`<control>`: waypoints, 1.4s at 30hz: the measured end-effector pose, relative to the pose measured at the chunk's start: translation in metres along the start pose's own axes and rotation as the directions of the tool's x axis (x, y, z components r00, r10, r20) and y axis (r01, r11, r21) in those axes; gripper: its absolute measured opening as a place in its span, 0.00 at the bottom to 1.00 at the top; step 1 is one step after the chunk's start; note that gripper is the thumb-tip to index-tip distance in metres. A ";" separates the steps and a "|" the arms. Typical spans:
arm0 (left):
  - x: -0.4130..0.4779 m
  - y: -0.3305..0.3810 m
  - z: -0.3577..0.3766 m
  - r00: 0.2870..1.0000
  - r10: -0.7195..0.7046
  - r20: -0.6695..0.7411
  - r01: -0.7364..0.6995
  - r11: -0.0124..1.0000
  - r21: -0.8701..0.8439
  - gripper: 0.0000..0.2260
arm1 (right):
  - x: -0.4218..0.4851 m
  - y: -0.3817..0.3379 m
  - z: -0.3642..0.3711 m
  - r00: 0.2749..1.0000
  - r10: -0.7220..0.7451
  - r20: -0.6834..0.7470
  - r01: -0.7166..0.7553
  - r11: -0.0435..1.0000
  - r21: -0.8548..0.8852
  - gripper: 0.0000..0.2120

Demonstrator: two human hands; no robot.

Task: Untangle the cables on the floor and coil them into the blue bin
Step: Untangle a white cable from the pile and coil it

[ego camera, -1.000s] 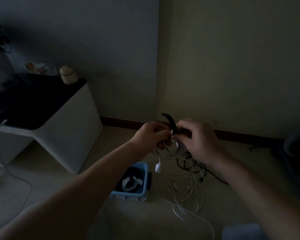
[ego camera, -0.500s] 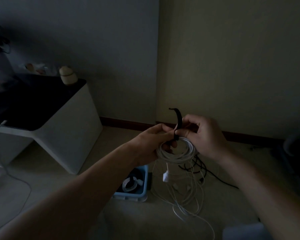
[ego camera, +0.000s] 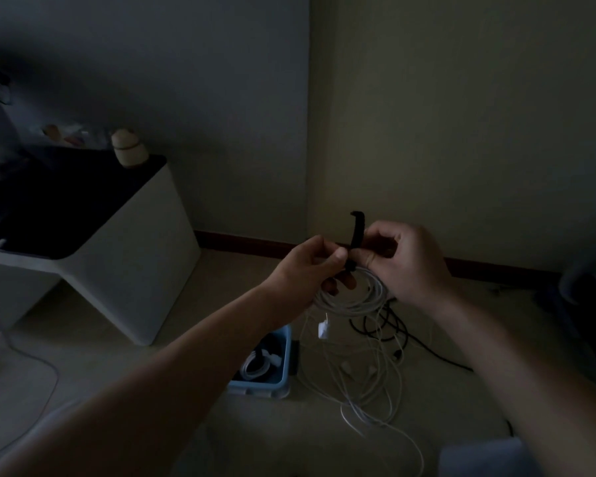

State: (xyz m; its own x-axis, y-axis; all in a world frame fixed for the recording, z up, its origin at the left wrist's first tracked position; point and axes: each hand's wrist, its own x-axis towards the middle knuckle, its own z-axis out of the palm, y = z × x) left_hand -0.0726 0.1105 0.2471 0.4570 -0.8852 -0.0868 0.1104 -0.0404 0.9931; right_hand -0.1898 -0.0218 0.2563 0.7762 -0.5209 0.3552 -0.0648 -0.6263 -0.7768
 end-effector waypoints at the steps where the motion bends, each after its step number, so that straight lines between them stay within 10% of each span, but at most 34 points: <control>1: 0.000 0.001 0.000 1.000 0.025 -0.004 -0.025 0.999 0.042 0.04 | 0.000 0.000 0.000 1.000 -0.002 -0.007 0.002 1.000 0.004 0.07; 9: 0.000 0.002 -0.005 0.990 0.142 -0.002 -0.134 0.940 0.314 0.07 | 0.001 0.009 0.002 0.997 0.073 -0.006 -0.072 0.994 0.078 0.05; 19: -0.007 -0.003 -0.010 0.991 0.099 0.094 -0.133 0.848 0.512 0.14 | 0.001 0.023 -0.003 0.920 0.182 0.348 -0.276 0.930 0.244 0.13; 28: -0.009 -0.006 -0.009 0.948 0.309 0.078 -0.276 0.676 0.683 0.22 | 0.001 0.025 -0.001 0.943 0.205 0.261 -0.279 0.915 0.292 0.15; 42: -0.005 -0.004 -0.015 0.932 0.353 0.087 -0.321 0.688 0.651 0.22 | 0.001 0.012 0.003 0.976 0.061 0.208 -0.108 0.970 0.218 0.11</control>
State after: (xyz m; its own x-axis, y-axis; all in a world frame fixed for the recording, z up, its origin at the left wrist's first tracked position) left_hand -0.0626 0.1221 0.2421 0.3879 -0.8793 0.2765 -0.6456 -0.0450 0.7624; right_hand -0.1884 -0.0283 0.2457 0.8842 -0.4263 0.1908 -0.0095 -0.4249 -0.9052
